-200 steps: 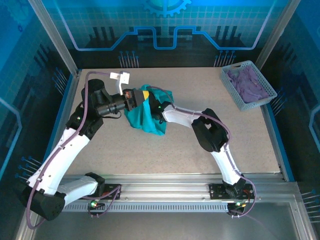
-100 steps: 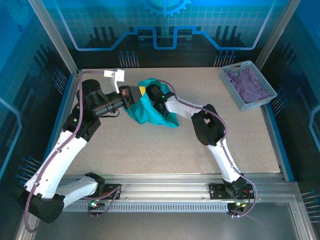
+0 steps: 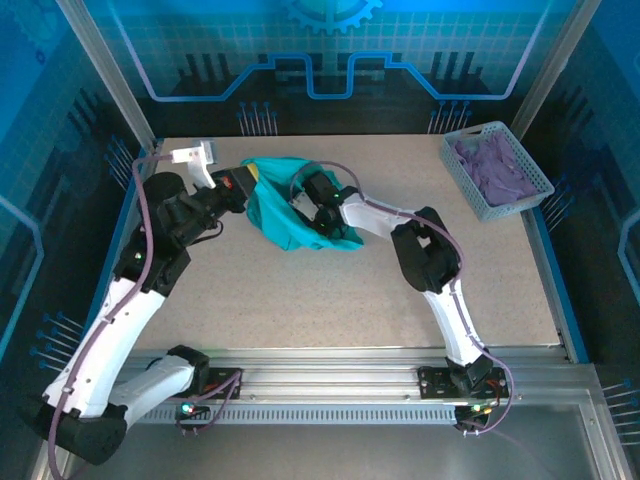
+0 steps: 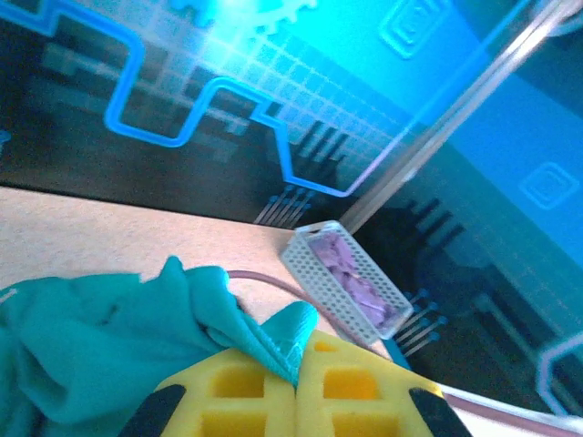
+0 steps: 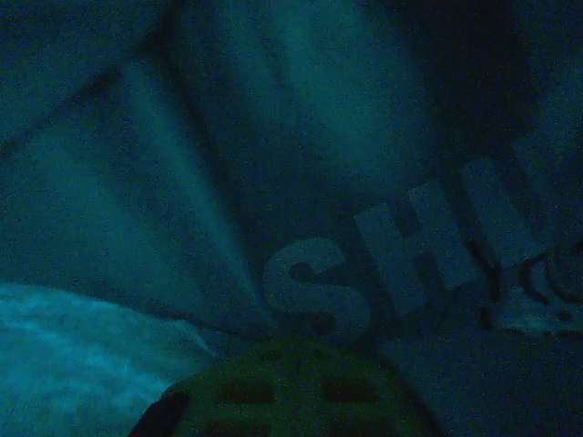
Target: Fold the inside-out t-shirt
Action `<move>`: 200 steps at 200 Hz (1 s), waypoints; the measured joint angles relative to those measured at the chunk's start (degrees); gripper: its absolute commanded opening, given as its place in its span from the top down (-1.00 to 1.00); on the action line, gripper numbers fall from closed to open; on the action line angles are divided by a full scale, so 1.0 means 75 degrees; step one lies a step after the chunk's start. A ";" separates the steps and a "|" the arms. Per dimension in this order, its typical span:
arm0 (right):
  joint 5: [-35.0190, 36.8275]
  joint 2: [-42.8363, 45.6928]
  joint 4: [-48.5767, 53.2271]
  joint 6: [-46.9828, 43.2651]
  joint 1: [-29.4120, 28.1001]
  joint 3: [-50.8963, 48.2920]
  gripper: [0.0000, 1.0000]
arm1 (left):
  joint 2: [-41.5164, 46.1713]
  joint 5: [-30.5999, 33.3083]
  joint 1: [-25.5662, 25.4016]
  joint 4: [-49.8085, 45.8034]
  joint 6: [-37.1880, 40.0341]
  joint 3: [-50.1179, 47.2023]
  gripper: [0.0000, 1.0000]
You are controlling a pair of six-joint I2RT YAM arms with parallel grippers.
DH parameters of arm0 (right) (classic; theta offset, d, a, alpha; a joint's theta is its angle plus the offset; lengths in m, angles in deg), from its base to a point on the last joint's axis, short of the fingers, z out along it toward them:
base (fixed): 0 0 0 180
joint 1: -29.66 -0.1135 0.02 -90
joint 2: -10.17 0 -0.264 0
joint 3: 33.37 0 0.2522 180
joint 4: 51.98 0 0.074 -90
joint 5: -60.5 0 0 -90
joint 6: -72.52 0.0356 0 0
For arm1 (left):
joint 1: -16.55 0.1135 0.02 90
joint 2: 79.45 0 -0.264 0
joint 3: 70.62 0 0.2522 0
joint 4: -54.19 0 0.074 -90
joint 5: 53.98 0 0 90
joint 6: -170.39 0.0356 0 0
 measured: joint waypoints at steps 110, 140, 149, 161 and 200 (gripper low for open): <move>-0.2011 0.3016 -0.2151 0.0522 0.0300 -0.2445 1.00 | -0.1154 0.0819 0.0219 0.0067 0.0373 -0.0711 1.00; -0.2433 0.3287 -0.2439 0.0609 0.0466 -0.2906 1.00 | -0.1338 0.0968 0.0501 0.0187 0.0335 -0.0737 1.00; -0.2582 0.3383 -0.2544 0.0691 0.0525 -0.2999 1.00 | -0.1460 0.1003 0.0574 0.0227 0.0315 -0.0737 1.00; -0.2754 0.3518 -0.2687 0.0810 0.0580 -0.3034 1.00 | -0.1664 0.1005 0.0697 0.0259 0.0245 -0.0746 1.00; -0.3246 0.4634 -0.3075 0.1113 0.0807 -0.3121 1.00 | -0.2209 0.1000 0.1676 0.0577 -0.0393 -0.1434 1.00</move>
